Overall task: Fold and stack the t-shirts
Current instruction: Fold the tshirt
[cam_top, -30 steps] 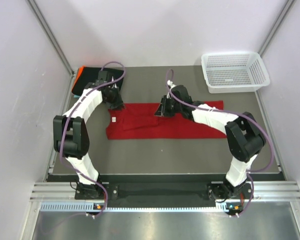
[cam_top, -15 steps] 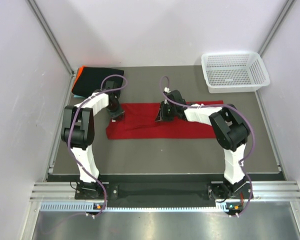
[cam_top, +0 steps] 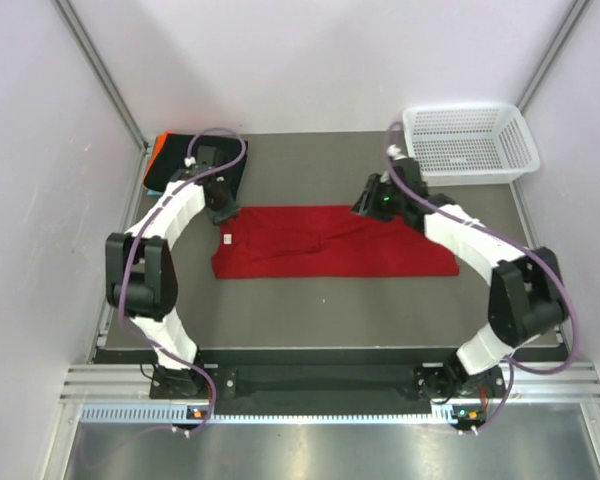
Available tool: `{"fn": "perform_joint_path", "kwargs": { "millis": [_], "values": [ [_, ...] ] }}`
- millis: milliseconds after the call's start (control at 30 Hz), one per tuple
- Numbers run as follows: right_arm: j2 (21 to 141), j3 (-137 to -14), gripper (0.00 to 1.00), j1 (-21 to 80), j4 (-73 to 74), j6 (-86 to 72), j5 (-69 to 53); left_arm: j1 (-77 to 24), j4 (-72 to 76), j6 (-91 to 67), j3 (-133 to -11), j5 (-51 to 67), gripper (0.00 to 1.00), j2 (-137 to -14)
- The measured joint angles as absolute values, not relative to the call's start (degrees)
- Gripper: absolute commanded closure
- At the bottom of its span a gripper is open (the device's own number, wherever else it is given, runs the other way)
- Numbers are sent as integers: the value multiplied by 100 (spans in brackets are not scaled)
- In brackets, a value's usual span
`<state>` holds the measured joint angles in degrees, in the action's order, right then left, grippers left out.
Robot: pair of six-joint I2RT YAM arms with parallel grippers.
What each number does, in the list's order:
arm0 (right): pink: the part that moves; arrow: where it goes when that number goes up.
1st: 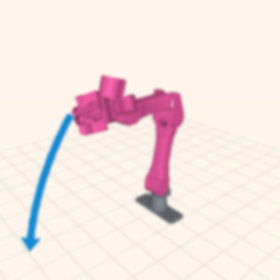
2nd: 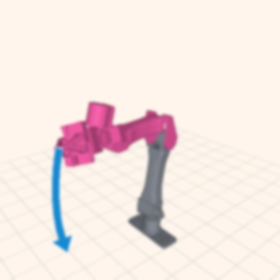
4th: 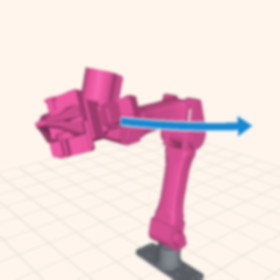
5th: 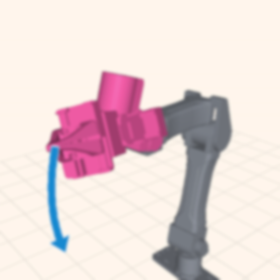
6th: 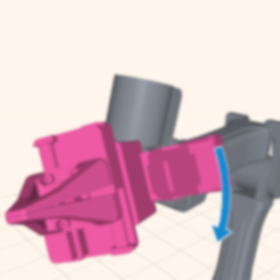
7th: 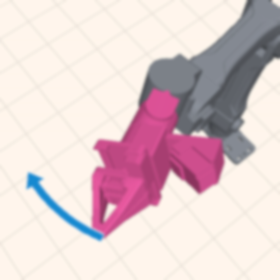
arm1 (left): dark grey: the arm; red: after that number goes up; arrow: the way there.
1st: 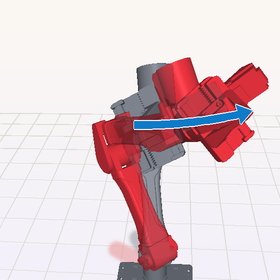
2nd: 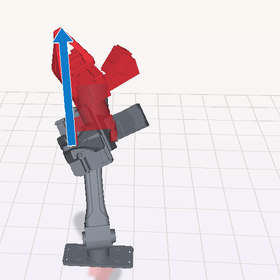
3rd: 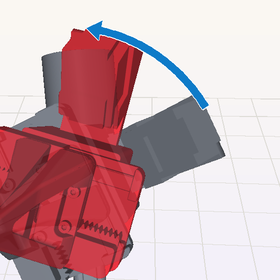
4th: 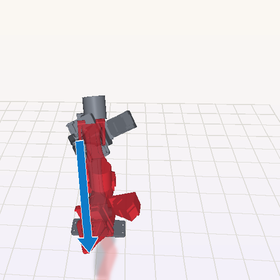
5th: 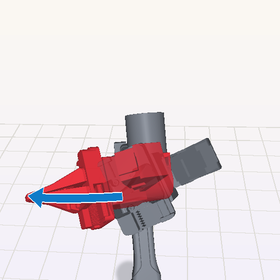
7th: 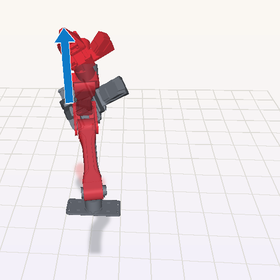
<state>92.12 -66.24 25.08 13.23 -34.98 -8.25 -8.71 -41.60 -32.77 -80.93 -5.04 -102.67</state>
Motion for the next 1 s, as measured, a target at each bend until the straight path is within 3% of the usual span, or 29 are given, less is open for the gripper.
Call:
{"fn": "perform_joint_path", "kwargs": {
  "millis": [233,500,1000],
  "values": [
    [8058,-5450,52,825,2353,-3986,45,-751,-3962,-3336,-6842,-228,61,-8954],
    [7354,-4576,51,-421,2952,-4117,316,-296,-3339,-3837,-5183,429,62,-8597],
    [8075,-4257,52,-696,2694,-4119,624,-298,-3177,-4064,-4943,3,65,-8772]
  ]
}}
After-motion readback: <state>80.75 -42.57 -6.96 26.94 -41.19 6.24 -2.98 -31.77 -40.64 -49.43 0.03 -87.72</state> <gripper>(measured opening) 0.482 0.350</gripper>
